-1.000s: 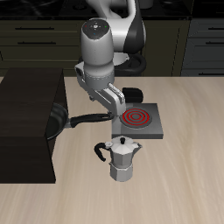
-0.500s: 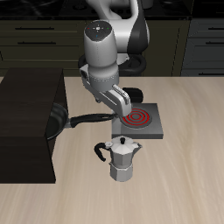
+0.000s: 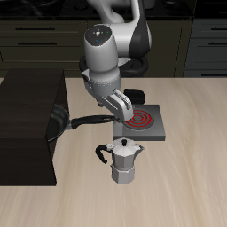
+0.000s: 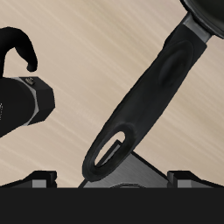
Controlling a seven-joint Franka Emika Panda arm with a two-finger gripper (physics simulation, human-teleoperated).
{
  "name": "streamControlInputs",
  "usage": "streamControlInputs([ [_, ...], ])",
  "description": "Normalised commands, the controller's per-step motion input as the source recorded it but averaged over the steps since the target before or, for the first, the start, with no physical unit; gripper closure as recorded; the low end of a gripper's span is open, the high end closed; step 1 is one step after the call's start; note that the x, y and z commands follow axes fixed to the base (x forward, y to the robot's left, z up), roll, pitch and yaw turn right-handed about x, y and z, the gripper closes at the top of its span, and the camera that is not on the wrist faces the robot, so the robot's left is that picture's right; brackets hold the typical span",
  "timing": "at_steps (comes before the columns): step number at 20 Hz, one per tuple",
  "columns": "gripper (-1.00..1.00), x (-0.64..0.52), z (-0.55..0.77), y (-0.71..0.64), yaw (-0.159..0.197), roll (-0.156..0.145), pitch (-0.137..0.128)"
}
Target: Place the frypan on top of the shelf
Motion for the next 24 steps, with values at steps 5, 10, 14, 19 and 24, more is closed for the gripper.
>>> streamControlInputs([
  [5,-1.0,0.05,-0.11,0.02,-0.015,0.002,0.006],
  [10,-1.0,0.02,-0.17,0.04,-0.018,0.013,0.022],
  [14,-1.0,0.08,-0.21,-0.06,-0.043,0.003,0.035],
  [19,-1.0,0.01,-0.21,-0.12,-0.046,0.007,0.01],
  [24,1.0,-0.01,-0.08,-0.12,-0.014,-0.029,0.007],
])
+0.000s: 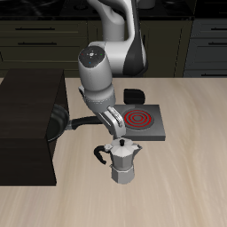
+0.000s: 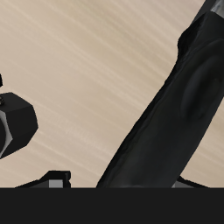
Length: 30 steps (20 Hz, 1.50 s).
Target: Place the frypan on top of the shelf
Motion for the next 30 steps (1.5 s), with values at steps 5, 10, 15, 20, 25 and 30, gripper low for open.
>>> streamControlInputs([
  [5,1.0,-0.02,0.03,-0.07,0.013,-0.015,-0.001],
  [10,1.0,-0.01,0.17,-0.01,0.068,-0.031,-0.029],
  [15,1.0,0.03,0.11,0.04,0.063,-0.014,-0.004],
  [20,1.0,0.02,0.1,0.11,0.067,-0.011,-0.011],
  [25,1.0,0.02,0.13,0.1,0.064,-0.016,-0.016],
  [30,1.0,0.07,0.13,0.06,0.057,-0.028,-0.01],
])
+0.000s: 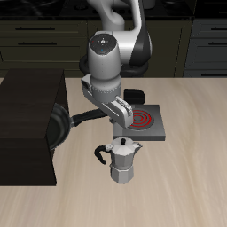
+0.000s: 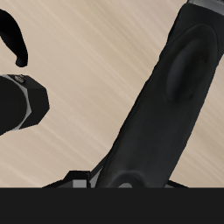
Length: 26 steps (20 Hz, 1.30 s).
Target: Place the frypan on top of the shelf
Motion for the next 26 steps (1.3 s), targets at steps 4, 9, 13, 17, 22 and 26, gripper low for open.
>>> streamControlInputs([
  [4,1.0,0.06,0.14,0.03,0.07,-0.037,-0.004],
  [9,1.0,0.03,-0.02,-0.09,0.059,-0.038,0.014],
  [13,1.0,-0.07,-0.1,-0.11,0.104,-0.016,0.016],
  [17,1.0,-0.14,0.0,-0.14,0.08,-0.034,-0.016],
  [22,1.0,-0.25,0.05,-0.04,0.089,-0.016,-0.021],
  [26,1.0,-0.2,0.09,0.07,0.05,0.001,-0.027],
])
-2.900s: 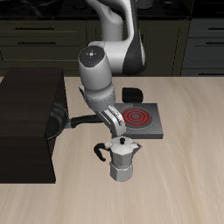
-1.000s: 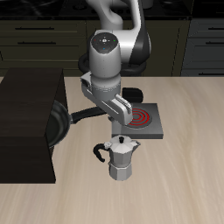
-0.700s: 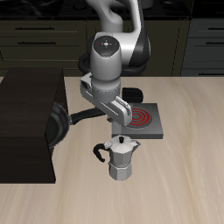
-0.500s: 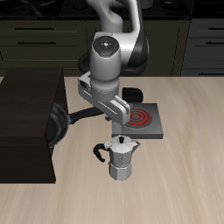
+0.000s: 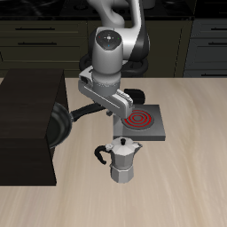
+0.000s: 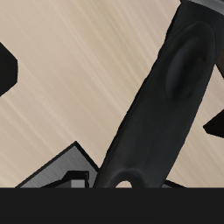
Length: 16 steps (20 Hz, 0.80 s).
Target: Place the frypan on top of the shelf
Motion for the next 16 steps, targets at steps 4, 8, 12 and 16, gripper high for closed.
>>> streamControlInputs([
  [4,1.0,-0.11,0.07,0.2,0.056,0.017,-0.008],
  [8,1.0,-0.01,0.02,0.17,0.025,0.026,-0.004],
  [12,1.0,0.03,-0.08,0.25,0.043,0.039,0.015],
  [16,1.0,-0.04,-0.05,0.2,0.029,0.027,0.009],
])
